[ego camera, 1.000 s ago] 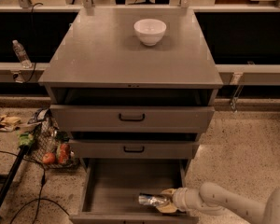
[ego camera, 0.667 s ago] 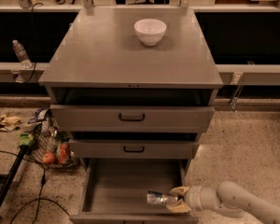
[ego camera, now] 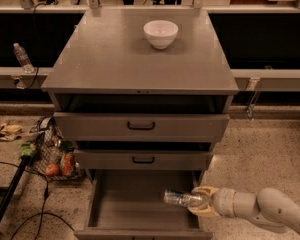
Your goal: Pick redbull can from bottom drawer and place on counter
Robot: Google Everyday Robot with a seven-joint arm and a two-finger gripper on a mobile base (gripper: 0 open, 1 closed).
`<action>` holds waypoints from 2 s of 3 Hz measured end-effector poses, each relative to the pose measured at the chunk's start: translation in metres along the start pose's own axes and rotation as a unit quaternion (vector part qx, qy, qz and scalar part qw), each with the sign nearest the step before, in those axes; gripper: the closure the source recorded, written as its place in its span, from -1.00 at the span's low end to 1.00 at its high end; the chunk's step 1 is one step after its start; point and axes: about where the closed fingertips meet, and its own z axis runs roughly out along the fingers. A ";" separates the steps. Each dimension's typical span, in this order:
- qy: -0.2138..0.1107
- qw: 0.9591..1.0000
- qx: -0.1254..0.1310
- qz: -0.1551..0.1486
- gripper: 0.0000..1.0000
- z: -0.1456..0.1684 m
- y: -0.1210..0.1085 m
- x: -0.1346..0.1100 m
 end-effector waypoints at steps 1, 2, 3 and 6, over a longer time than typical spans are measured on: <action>-0.010 1.000 0.010 -0.008 1.00 -0.008 -0.006 -0.016; -0.028 1.000 0.014 -0.004 1.00 -0.007 -0.004 -0.025; -0.065 0.997 0.024 -0.018 1.00 -0.046 -0.010 -0.085; -0.011 0.998 0.011 -0.067 1.00 -0.147 -0.009 -0.278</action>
Offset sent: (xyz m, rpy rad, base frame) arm 0.0055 0.0039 0.0259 0.0607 -0.0501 -0.0284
